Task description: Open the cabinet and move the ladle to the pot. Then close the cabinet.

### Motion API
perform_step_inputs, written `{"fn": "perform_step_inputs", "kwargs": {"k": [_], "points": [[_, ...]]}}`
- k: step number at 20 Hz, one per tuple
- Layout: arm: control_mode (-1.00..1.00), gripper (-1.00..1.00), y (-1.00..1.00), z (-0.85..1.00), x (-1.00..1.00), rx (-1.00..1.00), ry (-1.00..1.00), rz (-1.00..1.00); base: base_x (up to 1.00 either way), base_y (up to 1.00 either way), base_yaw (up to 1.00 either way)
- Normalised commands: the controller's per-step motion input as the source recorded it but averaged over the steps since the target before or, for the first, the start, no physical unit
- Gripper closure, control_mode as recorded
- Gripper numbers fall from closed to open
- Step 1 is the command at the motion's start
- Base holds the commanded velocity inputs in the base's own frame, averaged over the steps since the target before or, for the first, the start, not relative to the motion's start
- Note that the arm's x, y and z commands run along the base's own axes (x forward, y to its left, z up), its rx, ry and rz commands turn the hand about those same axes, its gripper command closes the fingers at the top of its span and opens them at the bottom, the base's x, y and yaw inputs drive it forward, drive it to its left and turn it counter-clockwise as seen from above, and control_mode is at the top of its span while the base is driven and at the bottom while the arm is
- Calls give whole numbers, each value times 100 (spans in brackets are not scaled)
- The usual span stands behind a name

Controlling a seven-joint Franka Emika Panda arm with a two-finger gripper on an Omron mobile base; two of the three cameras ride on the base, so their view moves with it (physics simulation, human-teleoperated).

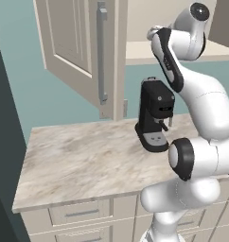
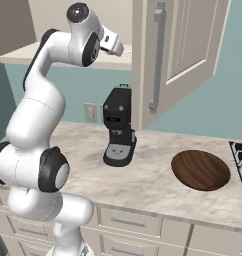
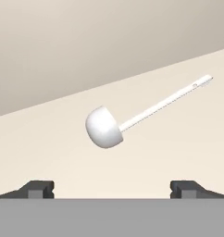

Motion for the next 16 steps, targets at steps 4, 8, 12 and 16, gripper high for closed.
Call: {"fn": "perform_step_inputs", "kwargs": {"k": [4, 8, 12, 16], "points": [[-100, -100, 0, -7, 32, 0, 0, 3, 0, 0, 0], [-100, -100, 0, -4, 35, 0, 0, 3, 0, 0, 0], [-100, -100, 0, -6, 34, 0, 0, 2, 0, 0, 0], [-100, -100, -1, -5, 24, 0, 0, 3, 0, 0, 0]]}}
